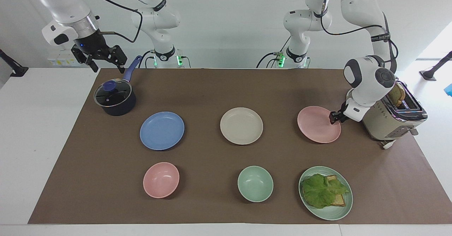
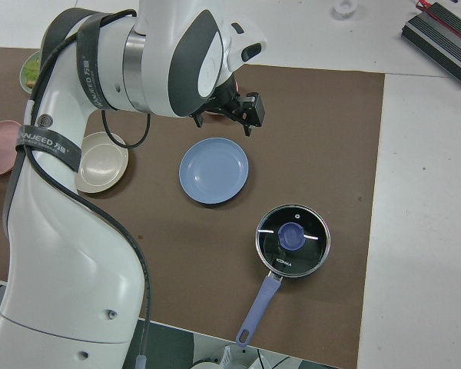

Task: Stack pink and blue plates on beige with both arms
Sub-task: 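Grasp the rim of the pink plate with the left gripper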

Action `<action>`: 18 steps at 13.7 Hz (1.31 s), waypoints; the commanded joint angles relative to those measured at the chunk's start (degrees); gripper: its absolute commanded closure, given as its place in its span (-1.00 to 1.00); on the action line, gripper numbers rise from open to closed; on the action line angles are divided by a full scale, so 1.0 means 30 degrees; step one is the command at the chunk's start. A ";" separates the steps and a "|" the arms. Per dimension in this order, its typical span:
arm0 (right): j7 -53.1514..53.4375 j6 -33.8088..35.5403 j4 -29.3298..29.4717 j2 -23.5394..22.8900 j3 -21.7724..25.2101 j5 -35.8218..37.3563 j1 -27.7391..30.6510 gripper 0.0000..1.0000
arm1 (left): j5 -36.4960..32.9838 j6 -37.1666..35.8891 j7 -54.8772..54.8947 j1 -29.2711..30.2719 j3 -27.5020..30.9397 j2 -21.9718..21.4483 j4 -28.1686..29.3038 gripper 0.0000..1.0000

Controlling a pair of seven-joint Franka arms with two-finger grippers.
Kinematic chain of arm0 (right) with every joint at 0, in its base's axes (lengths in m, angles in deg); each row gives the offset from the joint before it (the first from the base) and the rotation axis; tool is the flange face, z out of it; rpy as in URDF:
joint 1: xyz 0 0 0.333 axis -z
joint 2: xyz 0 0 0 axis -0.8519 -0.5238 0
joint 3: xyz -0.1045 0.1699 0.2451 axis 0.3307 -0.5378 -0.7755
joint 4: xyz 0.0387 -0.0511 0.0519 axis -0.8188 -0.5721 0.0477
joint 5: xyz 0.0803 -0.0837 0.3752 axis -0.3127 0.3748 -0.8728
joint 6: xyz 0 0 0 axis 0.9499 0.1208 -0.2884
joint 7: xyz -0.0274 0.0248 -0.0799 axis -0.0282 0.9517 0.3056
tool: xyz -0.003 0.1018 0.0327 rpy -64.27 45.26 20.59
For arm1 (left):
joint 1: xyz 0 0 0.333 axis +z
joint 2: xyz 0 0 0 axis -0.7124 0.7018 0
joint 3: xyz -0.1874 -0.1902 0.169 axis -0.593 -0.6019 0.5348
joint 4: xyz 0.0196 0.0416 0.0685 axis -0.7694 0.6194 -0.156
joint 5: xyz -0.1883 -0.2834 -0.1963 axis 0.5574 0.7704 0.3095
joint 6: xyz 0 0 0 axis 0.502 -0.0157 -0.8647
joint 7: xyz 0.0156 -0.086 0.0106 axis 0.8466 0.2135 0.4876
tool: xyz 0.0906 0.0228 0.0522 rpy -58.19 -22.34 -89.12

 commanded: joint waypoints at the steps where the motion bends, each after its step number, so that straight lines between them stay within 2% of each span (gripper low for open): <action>1: -0.0031 -0.0125 -0.0564 0.0531 -0.0066 0.0083 0.0137 -1.00 | -0.0079 -0.0326 -0.0164 0.0149 -0.0028 -0.0509 0.0502 1.00; 3: -0.0031 -0.0125 -0.0593 0.0531 -0.0066 0.0083 0.0137 -1.00 | 0.0037 -0.1172 -0.0017 0.0237 -0.0057 -0.0508 0.0239 1.00; 7: -0.0031 -0.0125 -0.0594 0.0590 -0.0066 0.0083 0.0137 -1.00 | 0.2466 -0.4275 0.0042 0.0149 -0.0144 -0.0625 -0.1546 1.00; 10: -0.0002 -0.0125 -0.0652 0.0619 -0.0066 0.0083 0.0137 -1.00 | 0.3987 -0.5657 0.0012 0.0061 -0.0204 -0.1501 -0.2194 1.00; 14: -0.0031 -0.0154 -0.0682 0.0619 -0.0066 0.0083 0.0137 -1.00 | 0.6186 -0.5925 -0.1036 -0.0698 -0.0699 -0.2617 -0.2194 1.00; 18: -0.0002 -0.0154 -0.0682 0.0619 -0.0066 0.0083 0.0137 -1.00 | 0.6630 -0.3936 -0.4375 -0.2540 -0.1932 -0.2560 -0.2165 1.00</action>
